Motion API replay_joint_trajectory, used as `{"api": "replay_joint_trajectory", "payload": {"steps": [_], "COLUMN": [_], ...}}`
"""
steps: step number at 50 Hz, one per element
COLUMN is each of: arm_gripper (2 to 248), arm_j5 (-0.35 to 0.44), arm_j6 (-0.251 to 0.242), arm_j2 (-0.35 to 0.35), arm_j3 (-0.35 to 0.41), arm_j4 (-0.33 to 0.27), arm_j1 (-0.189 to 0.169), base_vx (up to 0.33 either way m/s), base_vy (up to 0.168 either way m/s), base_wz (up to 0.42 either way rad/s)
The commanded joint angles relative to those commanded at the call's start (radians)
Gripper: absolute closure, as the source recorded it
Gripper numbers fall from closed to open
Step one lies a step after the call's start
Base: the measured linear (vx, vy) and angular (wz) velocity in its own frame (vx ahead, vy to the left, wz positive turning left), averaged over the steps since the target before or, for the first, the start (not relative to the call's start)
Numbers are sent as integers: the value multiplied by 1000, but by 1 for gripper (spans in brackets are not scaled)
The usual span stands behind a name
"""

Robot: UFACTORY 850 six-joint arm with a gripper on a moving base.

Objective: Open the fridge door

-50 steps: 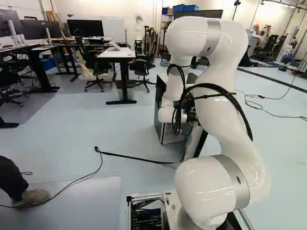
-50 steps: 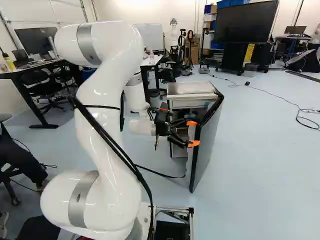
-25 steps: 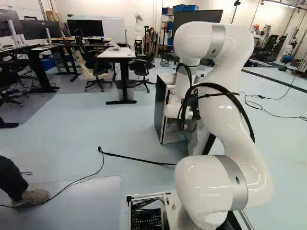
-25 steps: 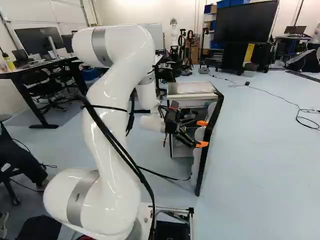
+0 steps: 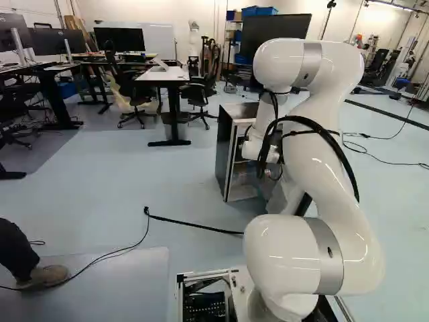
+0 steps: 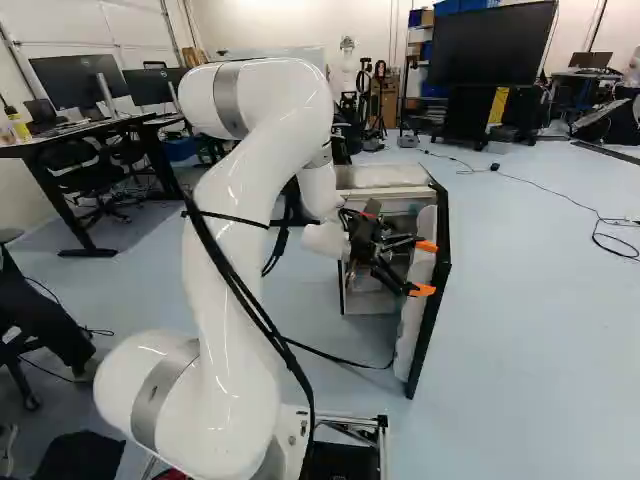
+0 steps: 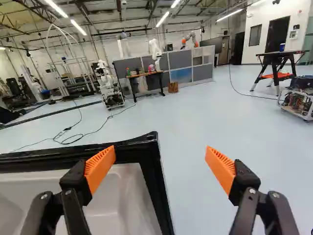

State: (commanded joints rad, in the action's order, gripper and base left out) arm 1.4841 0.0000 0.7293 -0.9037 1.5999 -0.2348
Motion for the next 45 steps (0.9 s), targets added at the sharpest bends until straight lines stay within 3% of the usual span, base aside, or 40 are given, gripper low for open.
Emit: {"api": "replay_joint_trajectory", "payload": {"steps": [45], "arm_gripper": [3], "arm_j5": [-69], "arm_j6": [0], "arm_j2": [107], "arm_j3": [-235], "arm_j4": [0], "arm_j1": [-179], "base_vx": [0], "base_vy": [0], "base_wz": [0]}}
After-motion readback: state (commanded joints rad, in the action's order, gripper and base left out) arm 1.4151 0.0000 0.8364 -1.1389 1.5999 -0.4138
